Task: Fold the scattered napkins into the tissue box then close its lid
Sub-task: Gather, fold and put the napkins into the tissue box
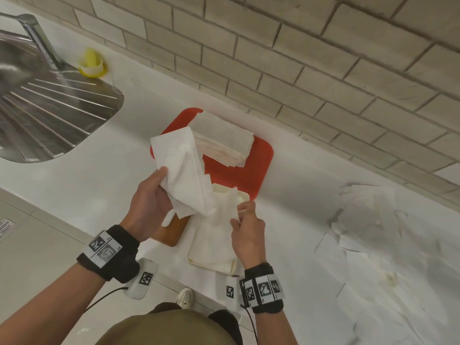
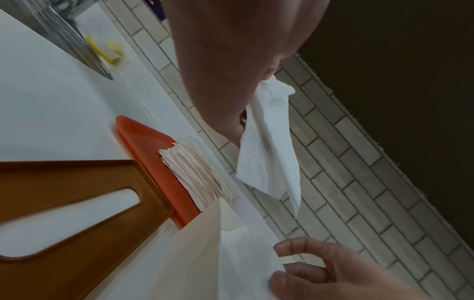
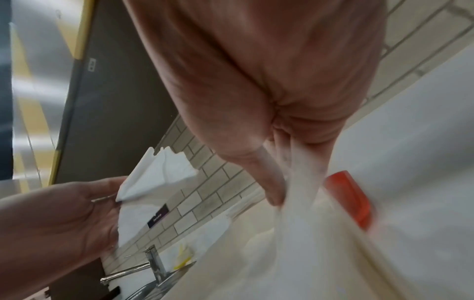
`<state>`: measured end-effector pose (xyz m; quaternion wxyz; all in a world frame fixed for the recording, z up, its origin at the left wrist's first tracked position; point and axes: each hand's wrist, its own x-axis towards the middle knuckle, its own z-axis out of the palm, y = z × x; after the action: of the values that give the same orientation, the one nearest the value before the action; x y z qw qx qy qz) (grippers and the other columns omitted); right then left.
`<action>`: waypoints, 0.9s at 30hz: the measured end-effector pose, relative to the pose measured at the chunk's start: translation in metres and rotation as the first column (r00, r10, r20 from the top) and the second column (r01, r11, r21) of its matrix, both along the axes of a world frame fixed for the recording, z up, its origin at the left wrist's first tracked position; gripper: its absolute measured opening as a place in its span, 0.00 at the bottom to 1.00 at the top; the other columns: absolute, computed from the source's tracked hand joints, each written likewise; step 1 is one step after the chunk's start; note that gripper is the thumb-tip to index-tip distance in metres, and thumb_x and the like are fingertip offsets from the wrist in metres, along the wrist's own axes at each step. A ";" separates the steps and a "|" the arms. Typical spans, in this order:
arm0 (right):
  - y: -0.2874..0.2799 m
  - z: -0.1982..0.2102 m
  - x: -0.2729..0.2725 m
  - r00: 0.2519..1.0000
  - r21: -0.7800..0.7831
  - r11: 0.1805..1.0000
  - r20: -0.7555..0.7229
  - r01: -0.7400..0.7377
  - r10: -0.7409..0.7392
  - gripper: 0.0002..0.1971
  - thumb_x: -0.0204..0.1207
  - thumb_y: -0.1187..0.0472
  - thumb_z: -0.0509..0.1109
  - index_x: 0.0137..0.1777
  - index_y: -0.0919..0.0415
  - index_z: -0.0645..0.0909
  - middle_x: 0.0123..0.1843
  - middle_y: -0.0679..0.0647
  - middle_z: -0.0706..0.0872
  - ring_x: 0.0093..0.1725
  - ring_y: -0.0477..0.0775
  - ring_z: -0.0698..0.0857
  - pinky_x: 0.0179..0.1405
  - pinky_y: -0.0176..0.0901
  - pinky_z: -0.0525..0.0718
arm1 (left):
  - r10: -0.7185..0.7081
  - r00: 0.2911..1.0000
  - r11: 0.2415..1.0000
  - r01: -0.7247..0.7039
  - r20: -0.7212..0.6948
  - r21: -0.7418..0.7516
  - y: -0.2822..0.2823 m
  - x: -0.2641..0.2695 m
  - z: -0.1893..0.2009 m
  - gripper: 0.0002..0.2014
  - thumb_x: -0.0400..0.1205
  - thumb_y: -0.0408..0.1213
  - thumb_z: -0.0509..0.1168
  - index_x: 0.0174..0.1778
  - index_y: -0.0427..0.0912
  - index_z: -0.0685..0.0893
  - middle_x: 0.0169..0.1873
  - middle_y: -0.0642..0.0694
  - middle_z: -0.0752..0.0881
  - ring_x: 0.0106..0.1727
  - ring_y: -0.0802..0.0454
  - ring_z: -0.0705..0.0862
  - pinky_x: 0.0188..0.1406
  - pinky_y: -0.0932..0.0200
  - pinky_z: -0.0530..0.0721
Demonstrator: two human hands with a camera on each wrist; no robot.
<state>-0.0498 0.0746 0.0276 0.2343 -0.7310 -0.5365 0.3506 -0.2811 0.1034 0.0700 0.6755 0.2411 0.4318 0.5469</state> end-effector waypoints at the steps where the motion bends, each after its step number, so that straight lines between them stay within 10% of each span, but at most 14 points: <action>1: 0.000 -0.001 0.000 1.000 0.019 1.000 0.010 0.006 -0.006 0.19 0.89 0.71 0.66 0.68 0.47 0.67 0.53 0.53 0.88 0.48 0.46 0.87 0.43 0.27 0.82 | -0.012 1.000 1.000 0.012 0.015 0.012 0.001 0.001 0.001 0.25 0.96 0.50 0.54 0.88 0.44 0.74 0.79 0.38 0.84 0.77 0.38 0.86 0.62 0.42 0.93; 6: -0.004 0.003 -0.001 0.999 -0.037 0.999 0.046 -0.024 0.026 0.27 0.89 0.67 0.68 0.77 0.43 0.61 0.57 0.58 0.88 0.58 0.61 0.89 0.62 0.62 0.90 | -0.041 0.998 0.999 0.040 0.039 0.028 0.005 0.003 -0.005 0.27 0.96 0.52 0.54 0.90 0.45 0.70 0.83 0.37 0.79 0.83 0.35 0.80 0.78 0.32 0.83; 9: -0.008 0.023 -0.001 0.977 0.197 0.979 0.214 -0.055 0.012 0.16 0.91 0.63 0.69 0.74 0.51 0.73 0.64 0.54 0.88 0.62 0.56 0.89 0.61 0.54 0.90 | -0.053 0.997 0.998 0.051 0.051 0.030 0.006 0.009 -0.004 0.27 0.96 0.52 0.53 0.90 0.46 0.71 0.83 0.38 0.80 0.82 0.36 0.81 0.75 0.35 0.85; 11: -0.007 0.048 -0.004 0.997 0.476 0.879 0.064 0.013 -0.050 0.07 0.92 0.60 0.69 0.66 0.52 0.79 0.60 0.47 0.88 0.58 0.46 0.89 0.58 0.44 0.90 | -0.080 0.995 0.996 0.078 0.054 0.040 0.005 0.015 0.002 0.26 0.96 0.51 0.52 0.88 0.44 0.72 0.79 0.38 0.84 0.77 0.40 0.86 0.66 0.43 0.91; 14: 0.009 0.078 -0.017 0.972 0.501 0.864 -0.226 0.054 0.071 0.06 0.91 0.54 0.73 0.64 0.49 0.84 0.57 0.40 0.90 0.59 0.44 0.90 0.55 0.34 0.88 | -0.119 0.991 0.992 0.116 0.055 0.055 0.002 0.025 0.006 0.25 0.94 0.45 0.55 0.84 0.36 0.76 0.75 0.34 0.86 0.67 0.43 0.91 0.55 0.53 0.93; 27: 0.033 0.082 -0.004 0.831 0.441 0.892 -0.529 0.094 0.174 0.11 0.91 0.57 0.74 0.48 0.60 0.81 0.48 0.62 0.89 0.50 0.65 0.90 0.53 0.65 0.91 | -0.210 0.895 0.926 0.311 -0.393 0.214 -0.006 0.034 -0.013 0.24 0.83 0.25 0.75 0.76 0.39 0.85 0.66 0.43 0.93 0.68 0.42 0.92 0.67 0.49 0.91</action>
<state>-0.0535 0.1077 0.1092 0.5346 -0.5114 -0.5267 0.4187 -0.2469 0.0975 0.0574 0.6123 0.4842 0.4332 0.4504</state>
